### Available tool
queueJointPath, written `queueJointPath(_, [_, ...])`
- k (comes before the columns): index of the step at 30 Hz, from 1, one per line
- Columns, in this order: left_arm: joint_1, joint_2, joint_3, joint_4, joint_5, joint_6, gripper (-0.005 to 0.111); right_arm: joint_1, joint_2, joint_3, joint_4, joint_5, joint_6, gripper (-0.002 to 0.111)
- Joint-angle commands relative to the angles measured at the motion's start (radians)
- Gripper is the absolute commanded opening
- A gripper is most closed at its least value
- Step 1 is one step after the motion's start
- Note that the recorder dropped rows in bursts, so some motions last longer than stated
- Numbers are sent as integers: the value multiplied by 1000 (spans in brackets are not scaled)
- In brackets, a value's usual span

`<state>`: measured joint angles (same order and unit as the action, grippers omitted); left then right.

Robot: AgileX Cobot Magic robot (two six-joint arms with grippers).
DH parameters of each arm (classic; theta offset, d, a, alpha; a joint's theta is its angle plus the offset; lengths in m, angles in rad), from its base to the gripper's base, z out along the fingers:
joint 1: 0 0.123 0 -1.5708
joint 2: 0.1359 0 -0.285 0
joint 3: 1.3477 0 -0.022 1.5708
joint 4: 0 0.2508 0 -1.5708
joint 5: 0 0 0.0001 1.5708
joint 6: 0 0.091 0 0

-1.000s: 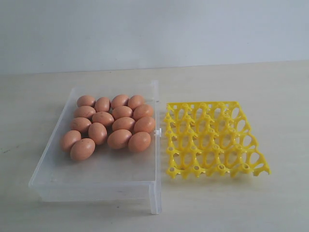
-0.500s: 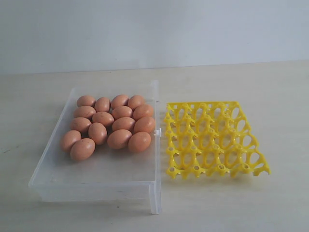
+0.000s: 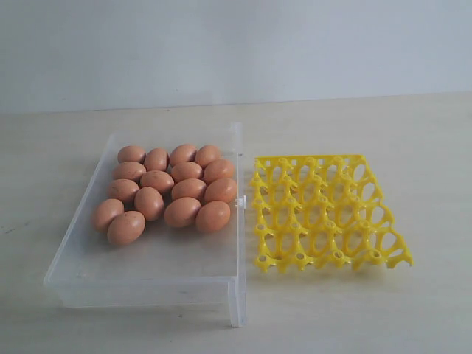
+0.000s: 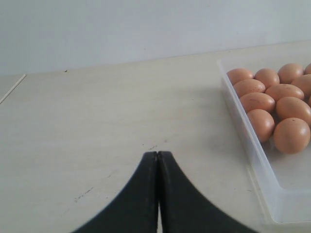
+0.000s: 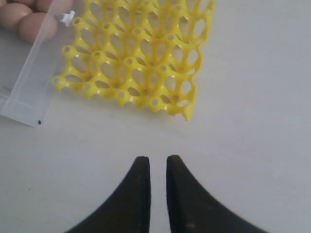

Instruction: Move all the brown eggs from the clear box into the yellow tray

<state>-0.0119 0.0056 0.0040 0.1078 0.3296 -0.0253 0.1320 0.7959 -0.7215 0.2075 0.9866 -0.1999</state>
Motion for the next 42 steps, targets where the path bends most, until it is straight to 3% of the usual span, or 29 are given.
queueJointPath(1, [1,-6,-4,-3,-14,-4,0,104,61,-28,0,-44,-7,0])
queueJointPath(10, [1,-6,-4,-3,-14,-4,0,323,331,-151,-10,-51,25,0])
queueJointPath(16, [1,-6,-4,-3,-14,-4,0,445,561,-343,-25,63,23,0])
queueJointPath(21, [1,-6,-4,-3,-14,-4,0,539,731,-498,-44,49,5,1])
queueJointPath(30, [1,-6,-4,-3,-14,-4,0,707,902,-585,-50,-188,-28,22])
queueJointPath(36, [1,-6,-4,-3,-14,-4,0,758,1076,-736,-4,-151,-26,41])
queueJointPath(42, [1,-6,-4,-3,-14,-4,0,786,1203,-939,-12,-130,-26,45])
